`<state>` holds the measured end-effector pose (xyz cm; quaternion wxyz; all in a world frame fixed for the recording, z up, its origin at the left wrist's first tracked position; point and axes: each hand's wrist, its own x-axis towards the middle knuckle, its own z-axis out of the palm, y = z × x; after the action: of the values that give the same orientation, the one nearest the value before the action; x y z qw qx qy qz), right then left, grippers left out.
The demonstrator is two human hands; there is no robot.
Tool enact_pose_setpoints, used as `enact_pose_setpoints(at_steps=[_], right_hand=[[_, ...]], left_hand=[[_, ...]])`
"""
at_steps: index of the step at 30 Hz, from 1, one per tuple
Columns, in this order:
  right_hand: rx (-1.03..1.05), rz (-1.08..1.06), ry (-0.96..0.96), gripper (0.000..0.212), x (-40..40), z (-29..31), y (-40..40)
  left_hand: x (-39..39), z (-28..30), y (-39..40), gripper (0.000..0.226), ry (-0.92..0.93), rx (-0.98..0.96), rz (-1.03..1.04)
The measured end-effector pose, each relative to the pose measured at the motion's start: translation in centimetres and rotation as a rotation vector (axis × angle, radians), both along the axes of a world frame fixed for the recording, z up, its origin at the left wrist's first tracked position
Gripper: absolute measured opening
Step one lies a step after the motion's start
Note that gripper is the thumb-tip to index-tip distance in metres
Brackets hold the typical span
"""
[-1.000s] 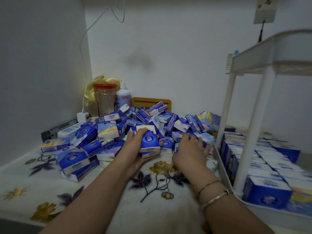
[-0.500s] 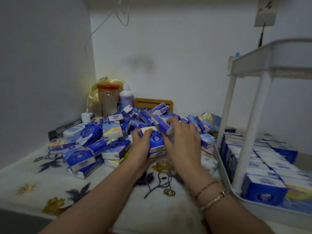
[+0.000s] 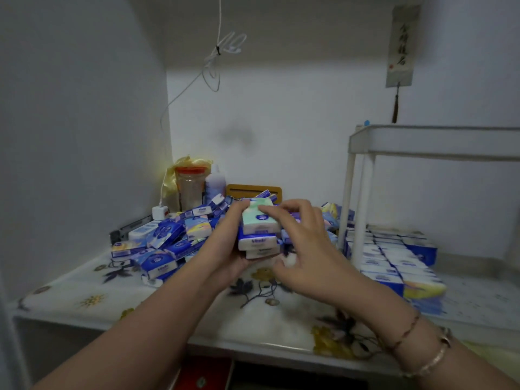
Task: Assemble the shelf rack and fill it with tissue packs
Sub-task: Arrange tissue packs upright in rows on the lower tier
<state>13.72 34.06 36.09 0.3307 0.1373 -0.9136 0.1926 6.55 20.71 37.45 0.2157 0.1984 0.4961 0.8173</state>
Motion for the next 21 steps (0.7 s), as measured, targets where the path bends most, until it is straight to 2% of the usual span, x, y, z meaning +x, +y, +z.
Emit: enact_pose_setpoints(at_steps=[5, 12, 14, 18, 21], right_hand=[[0.102, 0.038, 0.049, 0.082, 4.3, 0.5, 2.0], [-0.1, 0.066, 0.028, 0.074, 9.8, 1.6, 5.1], [-0.19, 0.052, 0.057, 0.068, 10.7, 1.7, 6.3], [-0.521, 0.086, 0.107, 0.054, 12.4, 1.6, 9.2], [-0.716, 0.053, 0.134, 0.051, 13.4, 1.4, 12.4]], left_hand=[[4.5, 2.1, 0.7, 0.032, -0.111, -0.088, -0.136], [9.5, 4.2, 4.1, 0.041, -0.08, -0.227, -0.29], [10.3, 4.2, 5.6, 0.051, -0.029, -0.256, -0.319], [10.7, 3.9, 9.1, 0.071, 0.024, -0.341, -0.388], [10.4, 3.5, 12.2, 0.06, 0.055, -0.402, -0.332]])
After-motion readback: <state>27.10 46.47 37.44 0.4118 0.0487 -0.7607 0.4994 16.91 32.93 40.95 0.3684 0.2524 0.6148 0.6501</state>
